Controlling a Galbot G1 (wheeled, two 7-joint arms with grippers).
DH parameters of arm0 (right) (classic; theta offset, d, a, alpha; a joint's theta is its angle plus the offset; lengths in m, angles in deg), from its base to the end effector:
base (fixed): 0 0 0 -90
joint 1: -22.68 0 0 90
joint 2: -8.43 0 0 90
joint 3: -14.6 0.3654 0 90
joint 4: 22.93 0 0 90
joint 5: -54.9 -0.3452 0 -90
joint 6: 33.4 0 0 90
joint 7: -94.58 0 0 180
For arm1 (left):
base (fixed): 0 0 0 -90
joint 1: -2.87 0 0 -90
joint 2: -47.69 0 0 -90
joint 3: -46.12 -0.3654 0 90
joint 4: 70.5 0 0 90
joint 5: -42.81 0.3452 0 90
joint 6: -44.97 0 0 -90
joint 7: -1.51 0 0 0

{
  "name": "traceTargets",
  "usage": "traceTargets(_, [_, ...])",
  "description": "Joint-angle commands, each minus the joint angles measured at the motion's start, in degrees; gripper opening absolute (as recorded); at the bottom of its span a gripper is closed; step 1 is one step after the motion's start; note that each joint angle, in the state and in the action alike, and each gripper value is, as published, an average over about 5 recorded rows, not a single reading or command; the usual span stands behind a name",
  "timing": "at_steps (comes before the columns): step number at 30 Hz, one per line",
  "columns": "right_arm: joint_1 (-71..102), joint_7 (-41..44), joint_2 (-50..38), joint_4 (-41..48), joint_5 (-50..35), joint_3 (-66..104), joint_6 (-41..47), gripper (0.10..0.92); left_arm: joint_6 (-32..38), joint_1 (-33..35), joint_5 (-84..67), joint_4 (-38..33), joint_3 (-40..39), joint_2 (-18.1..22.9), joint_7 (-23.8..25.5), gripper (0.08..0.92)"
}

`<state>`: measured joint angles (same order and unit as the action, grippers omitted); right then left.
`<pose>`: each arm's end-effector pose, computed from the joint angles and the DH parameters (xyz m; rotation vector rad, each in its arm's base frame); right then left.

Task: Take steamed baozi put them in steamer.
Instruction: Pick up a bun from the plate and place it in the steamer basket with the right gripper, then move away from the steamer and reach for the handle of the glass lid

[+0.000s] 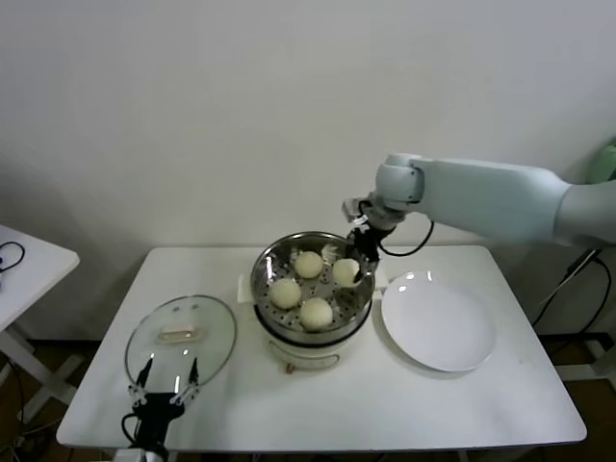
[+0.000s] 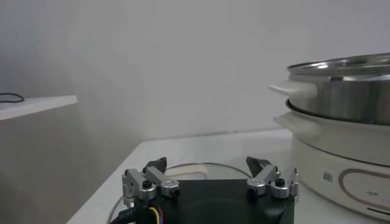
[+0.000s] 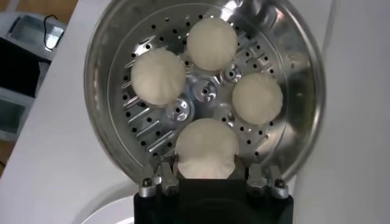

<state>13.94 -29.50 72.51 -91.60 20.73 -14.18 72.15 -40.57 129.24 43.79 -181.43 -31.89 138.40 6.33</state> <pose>0.5817 0.0389 -0.0672 1.4956 -1.3241 1.4321 0.1099 0.0640 -0.3826 0.1468 -2.9357 -0.1555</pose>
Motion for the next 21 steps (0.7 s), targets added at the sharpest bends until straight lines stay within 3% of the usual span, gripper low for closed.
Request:
traceTargets(1, [6.75,-1.41,2.07,2.96,3.04,2.5,0.48,0.633,0.09,-0.17,-0.24,0.31,0.03,-0.05,-0.03,0.823])
traceTargets(8, [6.05,-0.86,2.04,2.96,3.1,2.9,0.34,0.643,0.08,-0.41,-0.25,0.5,-0.01,-0.04,-0.03,0.823])
traceTargets(15, [0.96,1.37,-1.14,0.82,1.47,3.48,-0.3,0.797,-0.07,-0.71,-0.27,0.22,-0.02,-0.02,0.04,0.823])
traceTargets(21, [-8.51,0.64,-7.01,-1.37,-3.25,2.82,-1.71,0.822,-0.54,-0.92,-0.6,-0.56,0.28,-0.13,0.12,0.823])
